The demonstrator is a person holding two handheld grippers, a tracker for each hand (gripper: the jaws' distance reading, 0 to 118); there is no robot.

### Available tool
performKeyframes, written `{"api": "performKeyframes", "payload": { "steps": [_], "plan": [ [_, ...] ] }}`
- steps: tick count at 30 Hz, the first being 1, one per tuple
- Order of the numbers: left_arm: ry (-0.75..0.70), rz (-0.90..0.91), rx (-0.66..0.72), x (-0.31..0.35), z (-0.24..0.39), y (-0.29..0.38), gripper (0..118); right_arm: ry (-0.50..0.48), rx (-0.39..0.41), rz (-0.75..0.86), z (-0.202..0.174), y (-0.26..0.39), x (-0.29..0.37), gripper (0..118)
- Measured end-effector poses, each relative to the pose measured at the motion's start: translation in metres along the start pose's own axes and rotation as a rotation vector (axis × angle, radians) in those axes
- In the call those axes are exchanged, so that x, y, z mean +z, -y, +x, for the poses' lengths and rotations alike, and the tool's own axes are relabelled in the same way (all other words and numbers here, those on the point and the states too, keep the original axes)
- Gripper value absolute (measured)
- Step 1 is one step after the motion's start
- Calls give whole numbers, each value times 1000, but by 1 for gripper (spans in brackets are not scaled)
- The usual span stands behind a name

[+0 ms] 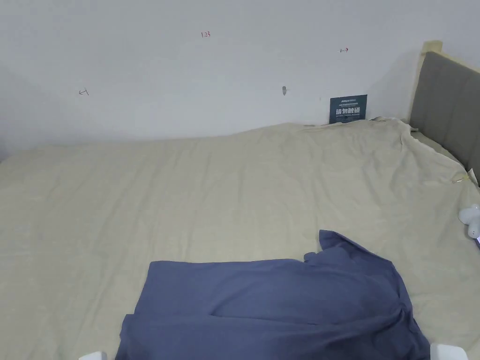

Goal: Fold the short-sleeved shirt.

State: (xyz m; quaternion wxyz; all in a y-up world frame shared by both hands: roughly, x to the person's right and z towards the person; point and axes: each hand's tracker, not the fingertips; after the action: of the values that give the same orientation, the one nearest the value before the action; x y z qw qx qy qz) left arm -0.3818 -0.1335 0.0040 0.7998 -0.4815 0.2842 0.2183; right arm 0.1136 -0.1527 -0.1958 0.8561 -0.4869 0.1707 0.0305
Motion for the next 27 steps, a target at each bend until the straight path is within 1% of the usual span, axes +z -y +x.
{"api": "performKeyframes", "payload": {
  "steps": [1,2,3,4,5,6,7,8,9,11,13,14,16,17,18,19,21,22,23,24,25,26,27],
  "plan": [
    [1,0,-2,4,2,-2,2,2,4,-2,-2,-3,3,14],
    [3,0,-7,2,0,-4,14,8,11,-4,-3,-6,8,24],
    [2,2,-13,7,2,-7,23,14,25,-2,-6,-10,15,35],
    [2,14,-23,15,4,-9,37,10,33,11,-9,-15,26,47],
    [4,55,-35,21,4,-15,62,-5,21,49,-9,-22,36,69],
    [6,96,-37,24,3,-22,81,-20,1,94,-10,-30,46,83],
    [7,149,-37,36,6,-28,99,-31,-3,138,-18,-38,66,93],
    [14,205,-39,50,9,-36,112,-37,-7,192,-29,-47,88,96],
    [21,257,-41,62,12,-42,115,-37,-8,240,-33,-55,103,96],
    [53,362,-47,94,17,-59,115,-43,-5,337,-44,-70,134,96],
    [70,414,-50,112,23,-70,115,-57,-11,412,-53,-79,160,96],
    [75,441,-50,106,22,-78,115,-72,-11,455,-59,-82,173,96],
    [82,480,-50,114,27,-85,115,-79,-10,524,-69,-85,192,95],
    [81,503,-48,117,28,-88,112,-76,-4,551,-75,-85,199,94],
    [77,530,-44,119,29,-90,105,-67,5,572,-80,-85,205,88],
    [74,578,-35,122,31,-90,93,-42,18,600,-86,-84,211,76],
    [101,652,-44,125,33,-88,45,2,52,659,-98,-81,219,15],
    [112,654,-52,126,36,-86,23,11,72,666,-102,-80,222,0],
    [112,634,-57,125,38,-88,9,17,83,668,-107,-79,223,0],
    [118,611,-63,123,40,-91,9,59,98,672,-107,-76,224,0],
    [143,574,-64,122,42,-93,7,18,97,688,-109,-75,228,0],
    [183,559,-80,121,43,-93,3,8,117,674,-112,-76,230,0],
    [205,551,-92,119,44,-94,0,14,116,673,-114,-75,231,0]
  ]
}}
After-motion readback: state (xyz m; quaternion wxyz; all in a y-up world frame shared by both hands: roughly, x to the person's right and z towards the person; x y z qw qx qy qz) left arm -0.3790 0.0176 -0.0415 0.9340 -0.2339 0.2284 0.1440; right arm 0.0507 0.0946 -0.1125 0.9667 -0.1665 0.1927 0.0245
